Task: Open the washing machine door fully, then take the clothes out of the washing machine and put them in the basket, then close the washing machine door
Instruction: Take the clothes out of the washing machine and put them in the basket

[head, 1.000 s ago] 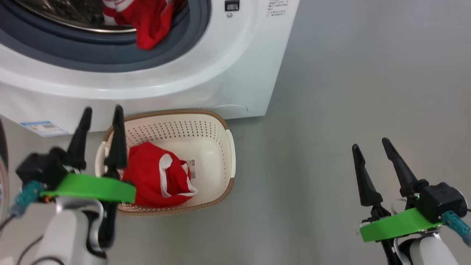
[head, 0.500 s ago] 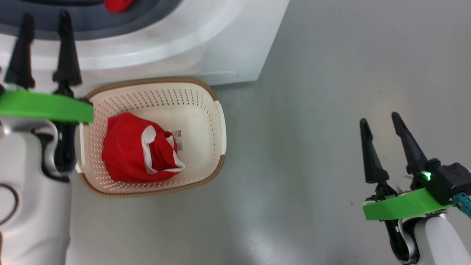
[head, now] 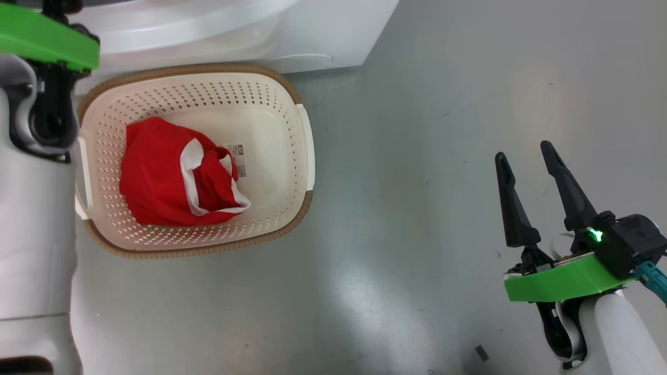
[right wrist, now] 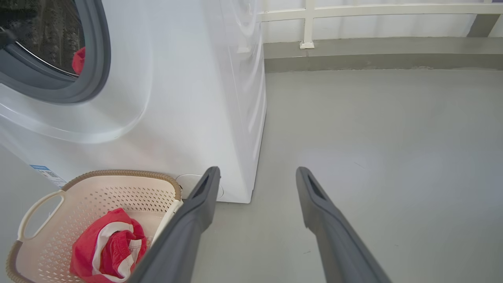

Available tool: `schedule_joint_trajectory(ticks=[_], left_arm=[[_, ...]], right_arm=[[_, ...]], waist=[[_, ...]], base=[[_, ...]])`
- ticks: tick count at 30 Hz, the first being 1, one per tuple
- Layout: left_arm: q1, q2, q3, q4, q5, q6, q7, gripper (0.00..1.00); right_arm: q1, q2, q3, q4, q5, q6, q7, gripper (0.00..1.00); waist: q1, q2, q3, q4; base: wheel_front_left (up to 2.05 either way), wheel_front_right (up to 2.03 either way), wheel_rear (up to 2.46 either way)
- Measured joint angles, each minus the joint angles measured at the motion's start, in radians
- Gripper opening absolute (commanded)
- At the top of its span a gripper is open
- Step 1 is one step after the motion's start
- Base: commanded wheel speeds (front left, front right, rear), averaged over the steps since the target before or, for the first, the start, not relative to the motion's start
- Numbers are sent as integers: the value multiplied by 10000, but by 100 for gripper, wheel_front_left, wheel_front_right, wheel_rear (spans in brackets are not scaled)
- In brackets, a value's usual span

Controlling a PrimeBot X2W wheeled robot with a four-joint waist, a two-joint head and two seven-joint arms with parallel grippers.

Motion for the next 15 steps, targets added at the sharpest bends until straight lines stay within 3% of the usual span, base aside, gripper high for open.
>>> schedule_joint_trajectory(ticks=[7,15], left_arm=[[-858,311,-731,596,-803,-2,474,100],[-1589,677,-1918,1331,-2088,-8,1847,100]], right_arm=[[6,-10,-88,-226,-6,0,0,100],[75,-8,-313,-355,-109,0,0,100]], waist=[[0,0,-19,-121],[0,0,-126,-261]], base=[[0,0,0],[0,0,0]])
